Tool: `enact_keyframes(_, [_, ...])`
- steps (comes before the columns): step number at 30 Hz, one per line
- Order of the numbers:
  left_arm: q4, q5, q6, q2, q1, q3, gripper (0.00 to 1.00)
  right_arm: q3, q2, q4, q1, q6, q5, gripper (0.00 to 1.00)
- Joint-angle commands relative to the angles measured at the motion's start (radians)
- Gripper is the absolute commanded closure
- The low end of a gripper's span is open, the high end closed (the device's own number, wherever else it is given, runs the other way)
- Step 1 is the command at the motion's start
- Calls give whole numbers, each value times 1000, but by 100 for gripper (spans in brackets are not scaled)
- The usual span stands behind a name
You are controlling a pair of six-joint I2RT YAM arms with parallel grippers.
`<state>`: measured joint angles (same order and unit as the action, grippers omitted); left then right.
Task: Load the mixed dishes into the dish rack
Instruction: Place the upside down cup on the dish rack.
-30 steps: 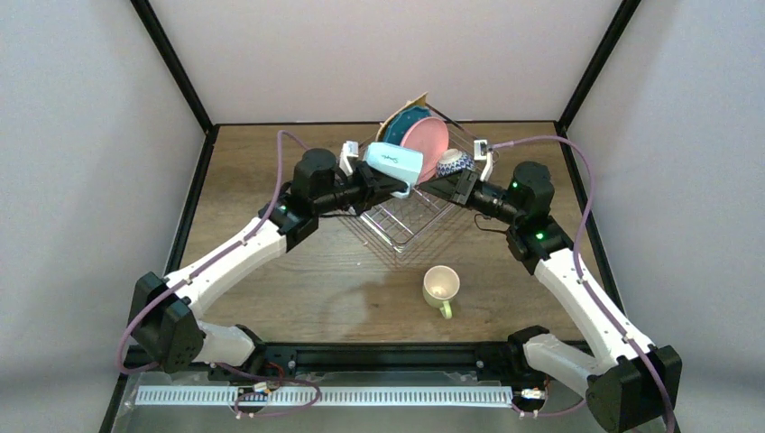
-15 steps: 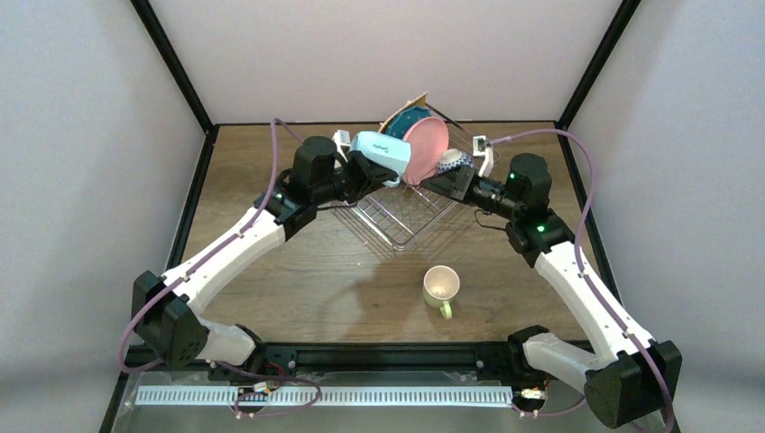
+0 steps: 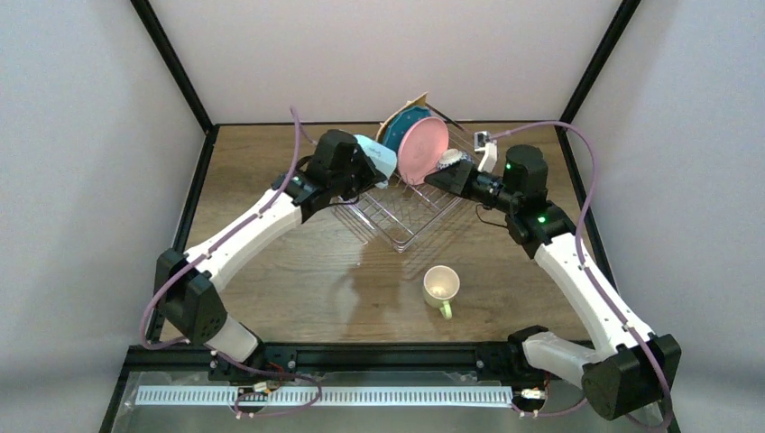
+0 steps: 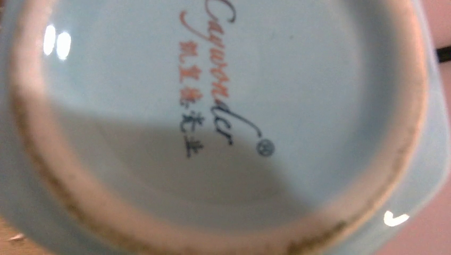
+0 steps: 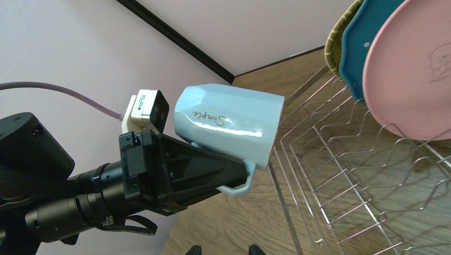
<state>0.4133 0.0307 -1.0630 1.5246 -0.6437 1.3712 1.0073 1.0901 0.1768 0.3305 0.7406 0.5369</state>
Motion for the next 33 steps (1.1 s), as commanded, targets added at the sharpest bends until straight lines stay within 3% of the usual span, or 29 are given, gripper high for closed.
enact_keyframes(1, [39,-143,34,49,5,92,97,50,21,75,-4,-54,-58,51])
enact_keyframes(21, [202,-539,-78,334,-11,262,97,28,21,101,-5,-90,-28,51])
enact_keyframes(33, [290,-634,-151,441,-49,321,97,-1,10,99,-5,-95,-3,51])
